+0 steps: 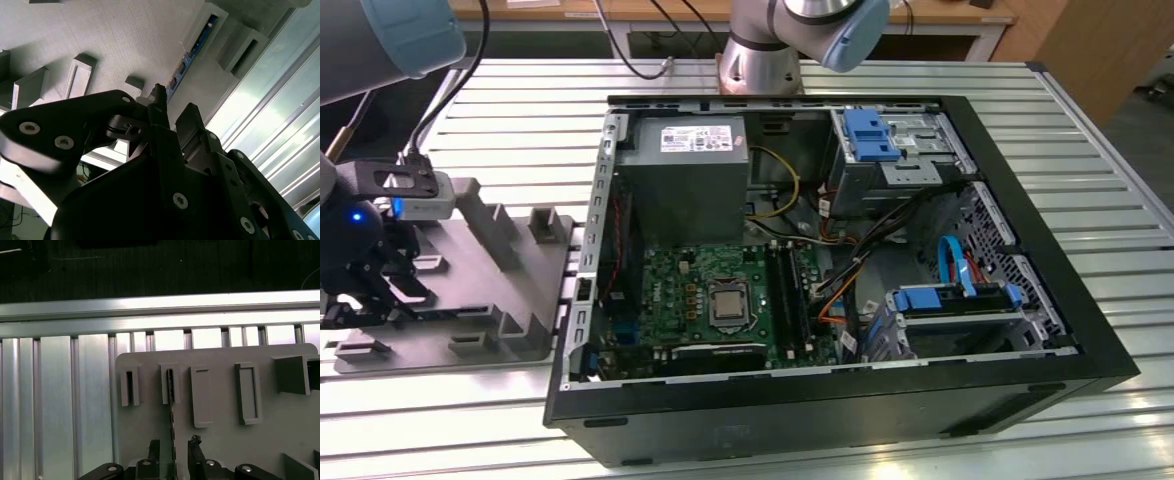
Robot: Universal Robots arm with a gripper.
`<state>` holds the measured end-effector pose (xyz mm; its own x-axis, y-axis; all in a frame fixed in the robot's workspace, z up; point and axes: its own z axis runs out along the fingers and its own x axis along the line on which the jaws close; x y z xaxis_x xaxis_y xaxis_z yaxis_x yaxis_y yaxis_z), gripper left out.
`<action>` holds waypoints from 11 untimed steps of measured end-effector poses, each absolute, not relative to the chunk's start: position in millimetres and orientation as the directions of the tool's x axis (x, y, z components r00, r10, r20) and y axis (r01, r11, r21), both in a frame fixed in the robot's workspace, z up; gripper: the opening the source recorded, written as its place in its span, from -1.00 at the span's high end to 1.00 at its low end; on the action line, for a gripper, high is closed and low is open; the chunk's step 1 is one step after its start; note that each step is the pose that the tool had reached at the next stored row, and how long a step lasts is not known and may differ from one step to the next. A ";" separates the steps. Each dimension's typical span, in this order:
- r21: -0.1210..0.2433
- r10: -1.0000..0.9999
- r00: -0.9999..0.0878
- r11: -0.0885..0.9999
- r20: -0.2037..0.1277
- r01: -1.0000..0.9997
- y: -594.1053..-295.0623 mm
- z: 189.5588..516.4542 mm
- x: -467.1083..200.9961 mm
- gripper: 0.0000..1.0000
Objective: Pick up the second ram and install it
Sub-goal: 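Pick up the second ram and move it above second insertion slot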
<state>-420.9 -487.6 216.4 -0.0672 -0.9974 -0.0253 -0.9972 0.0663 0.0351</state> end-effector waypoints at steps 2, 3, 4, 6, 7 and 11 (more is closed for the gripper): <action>0.035 -0.997 -0.067 0.066 -0.025 -0.997 -487.6 216.4 -420.9 0.29; 0.035 -0.997 -0.067 0.066 -0.025 -0.997 -487.6 216.4 -420.9 0.29; 0.035 -0.997 -0.067 0.066 -0.025 -0.997 -487.6 216.4 -420.9 0.29; 0.035 -0.997 -0.067 0.066 -0.025 -0.997 -487.6 216.4 -420.9 0.29; 0.035 -0.997 -0.067 0.066 -0.025 -0.997 -487.6 216.2 -420.9 0.29; 0.035 -0.997 -0.067 0.066 -0.026 -0.997 -487.6 212.9 -421.0 0.29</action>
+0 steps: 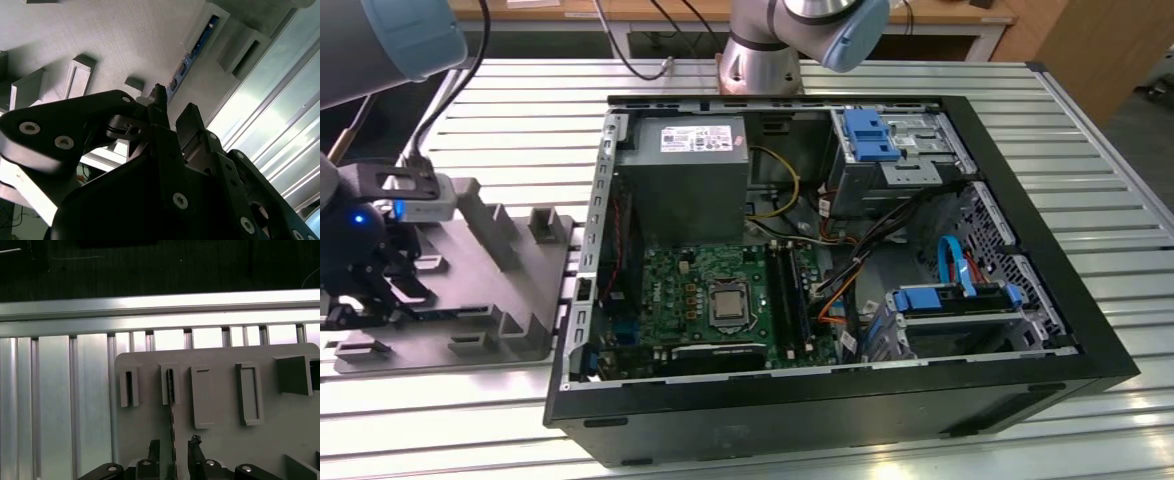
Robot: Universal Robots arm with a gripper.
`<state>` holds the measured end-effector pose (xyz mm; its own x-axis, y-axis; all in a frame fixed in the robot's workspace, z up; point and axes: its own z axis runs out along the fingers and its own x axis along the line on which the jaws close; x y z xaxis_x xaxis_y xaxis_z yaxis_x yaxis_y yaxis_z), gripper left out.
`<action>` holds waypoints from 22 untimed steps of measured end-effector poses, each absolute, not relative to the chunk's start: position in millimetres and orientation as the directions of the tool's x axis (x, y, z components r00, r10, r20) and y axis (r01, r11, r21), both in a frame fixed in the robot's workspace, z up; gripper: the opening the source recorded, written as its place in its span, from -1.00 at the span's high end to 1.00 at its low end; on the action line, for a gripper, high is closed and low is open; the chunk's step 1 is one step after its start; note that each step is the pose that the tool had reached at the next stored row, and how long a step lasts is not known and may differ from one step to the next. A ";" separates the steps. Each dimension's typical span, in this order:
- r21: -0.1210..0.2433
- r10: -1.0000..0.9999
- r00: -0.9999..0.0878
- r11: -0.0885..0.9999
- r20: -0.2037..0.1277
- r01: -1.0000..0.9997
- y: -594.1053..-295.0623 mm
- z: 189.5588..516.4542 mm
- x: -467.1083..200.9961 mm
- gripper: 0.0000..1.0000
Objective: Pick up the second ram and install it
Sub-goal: 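Pick up the second ram and move it above second insertion slot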
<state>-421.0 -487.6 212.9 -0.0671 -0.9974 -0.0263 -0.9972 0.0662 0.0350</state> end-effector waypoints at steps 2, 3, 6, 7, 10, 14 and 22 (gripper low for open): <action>0.035 -0.997 -0.067 0.066 -0.026 -0.997 -487.7 211.3 -421.1 0.29; 0.035 -0.997 -0.067 0.066 -0.026 -0.997 -487.7 210.9 -421.1 0.29; 0.035 -0.997 -0.067 0.066 -0.026 -0.997 -487.6 208.9 -421.9 0.29; 0.035 -0.997 -0.067 0.066 -0.026 -0.997 -487.6 208.3 -422.5 0.29; 0.035 -0.997 -0.067 0.066 -0.026 -0.997 -487.6 207.0 -423.7 0.29; 0.035 -0.997 -0.067 0.066 -0.026 -0.997 -487.6 206.8 -424.2 0.29; 0.035 -0.997 -0.067 0.066 -0.026 -0.997 -487.6 203.3 -424.3 0.29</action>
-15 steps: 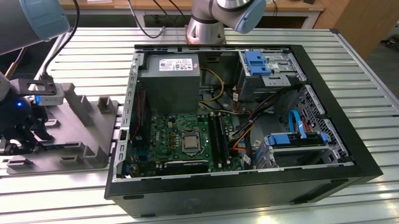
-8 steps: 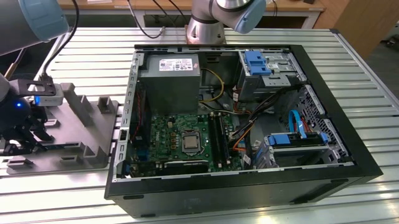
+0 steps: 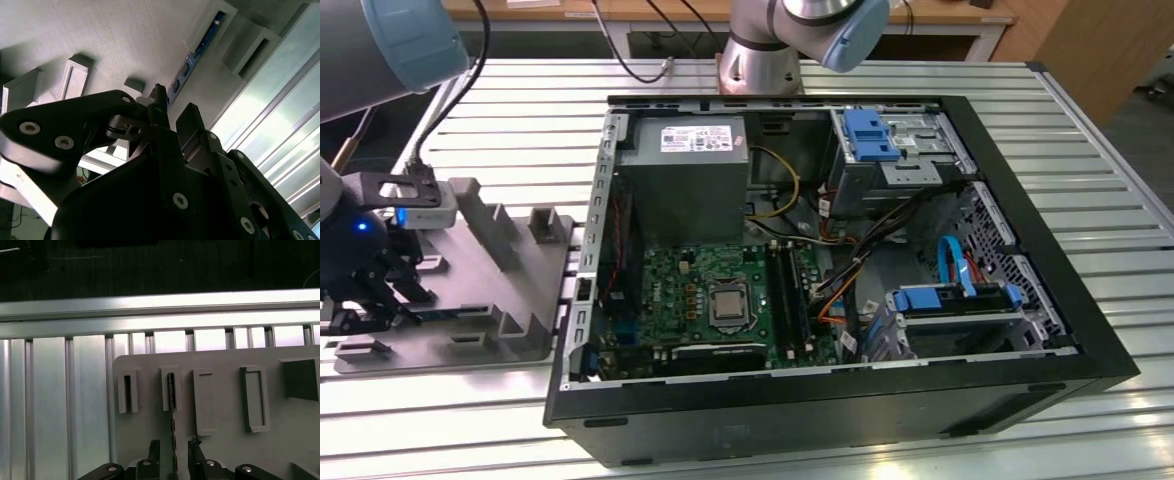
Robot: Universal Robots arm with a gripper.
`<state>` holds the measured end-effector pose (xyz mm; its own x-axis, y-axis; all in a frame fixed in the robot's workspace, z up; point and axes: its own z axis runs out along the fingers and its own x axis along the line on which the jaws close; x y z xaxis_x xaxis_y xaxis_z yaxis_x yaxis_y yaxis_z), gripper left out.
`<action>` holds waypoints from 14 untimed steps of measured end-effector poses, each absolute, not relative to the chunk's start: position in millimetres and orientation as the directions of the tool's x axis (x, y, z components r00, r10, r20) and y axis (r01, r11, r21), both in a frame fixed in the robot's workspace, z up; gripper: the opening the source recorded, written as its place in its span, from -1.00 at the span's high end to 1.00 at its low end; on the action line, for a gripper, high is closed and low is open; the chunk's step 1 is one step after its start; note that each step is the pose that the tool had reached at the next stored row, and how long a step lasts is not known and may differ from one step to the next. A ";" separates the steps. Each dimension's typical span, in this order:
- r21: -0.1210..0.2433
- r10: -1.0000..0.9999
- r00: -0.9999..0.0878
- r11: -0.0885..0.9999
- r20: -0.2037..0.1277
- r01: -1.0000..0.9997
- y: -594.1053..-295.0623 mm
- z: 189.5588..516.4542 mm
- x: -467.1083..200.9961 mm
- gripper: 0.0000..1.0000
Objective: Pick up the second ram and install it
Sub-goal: 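Pick up the second ram and move it above second insertion slot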
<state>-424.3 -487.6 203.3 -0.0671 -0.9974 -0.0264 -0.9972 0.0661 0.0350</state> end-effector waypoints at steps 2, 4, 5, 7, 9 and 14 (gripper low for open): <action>0.035 -0.997 -0.067 0.066 -0.026 -0.997 -487.7 201.6 -424.6 0.29; 0.035 -0.997 -0.067 0.066 -0.026 -0.997 -487.6 200.2 -425.2 0.29; 0.035 -0.997 -0.067 0.066 -0.026 -0.997 -487.6 199.8 -425.5 0.29; 0.035 -0.997 -0.067 0.066 -0.027 -0.997 -487.6 199.5 -426.3 0.29; 0.035 -0.997 -0.067 0.066 -0.029 -0.997 -487.6 199.4 -427.4 0.29; 0.035 -0.997 -0.067 0.066 -0.030 -0.997 -487.7 198.8 -430.7 0.29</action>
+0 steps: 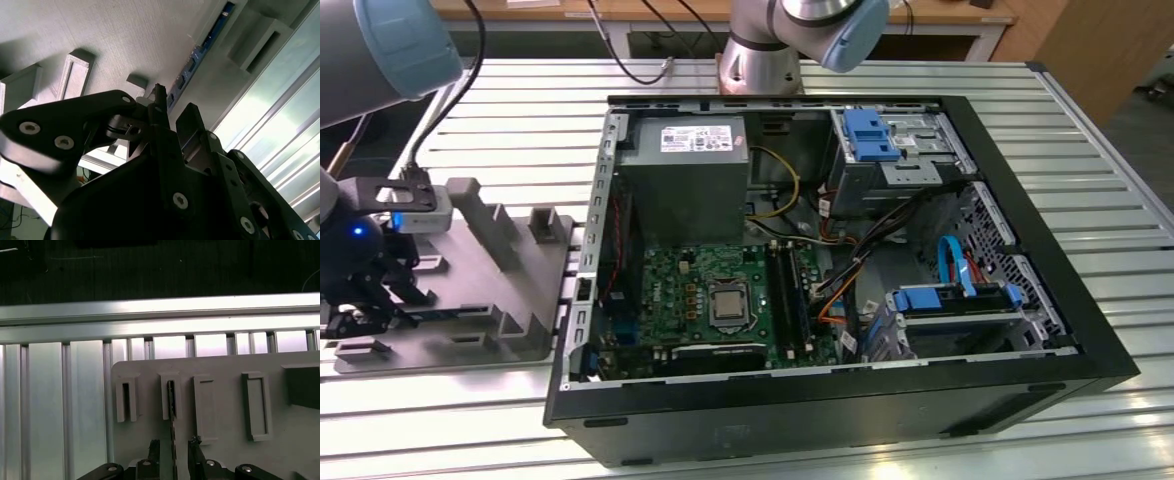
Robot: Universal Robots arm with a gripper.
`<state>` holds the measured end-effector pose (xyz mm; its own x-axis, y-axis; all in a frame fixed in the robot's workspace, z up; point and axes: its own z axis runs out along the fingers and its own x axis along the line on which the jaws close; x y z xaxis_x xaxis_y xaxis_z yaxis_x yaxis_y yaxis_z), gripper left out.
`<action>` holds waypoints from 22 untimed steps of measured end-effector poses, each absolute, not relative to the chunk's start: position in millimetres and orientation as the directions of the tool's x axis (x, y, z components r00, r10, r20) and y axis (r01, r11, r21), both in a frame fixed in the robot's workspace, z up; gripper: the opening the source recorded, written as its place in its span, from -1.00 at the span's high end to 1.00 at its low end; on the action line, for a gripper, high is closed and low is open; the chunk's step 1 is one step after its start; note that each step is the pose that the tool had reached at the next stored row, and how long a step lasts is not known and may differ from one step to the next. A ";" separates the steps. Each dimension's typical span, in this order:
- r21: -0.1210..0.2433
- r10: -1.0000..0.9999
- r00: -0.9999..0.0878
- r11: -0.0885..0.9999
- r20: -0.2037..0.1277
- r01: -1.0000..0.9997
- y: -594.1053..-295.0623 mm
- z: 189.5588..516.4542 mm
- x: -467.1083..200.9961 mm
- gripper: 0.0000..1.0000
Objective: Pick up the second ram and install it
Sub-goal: 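Pick up the second ram and move it above second insertion slot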
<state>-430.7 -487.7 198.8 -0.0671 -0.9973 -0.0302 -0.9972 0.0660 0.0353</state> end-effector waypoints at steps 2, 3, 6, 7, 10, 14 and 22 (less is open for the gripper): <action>0.035 -0.997 -0.067 0.066 -0.030 -0.997 -487.6 198.7 -430.8 0.29; 0.035 -0.997 -0.067 0.066 -0.030 -0.997 -487.6 198.7 -430.8 0.29; 0.035 -0.997 -0.067 0.066 -0.030 -0.997 -487.6 198.5 -430.9 0.29; 0.035 -0.997 -0.067 0.066 -0.030 -0.997 -487.6 198.5 -430.9 0.32; 0.035 -0.997 -0.067 0.066 -0.030 -0.997 -487.6 198.4 -430.9 0.57; 0.035 -0.997 -0.067 0.066 -0.030 -0.997 -487.7 198.2 -430.9 0.69; 0.035 -0.999 -0.045 0.044 -0.030 -0.998 -487.6 197.7 -431.0 0.69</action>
<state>-431.0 -487.6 197.7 -0.0449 -0.9985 -0.0300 -0.9984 0.0438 0.0354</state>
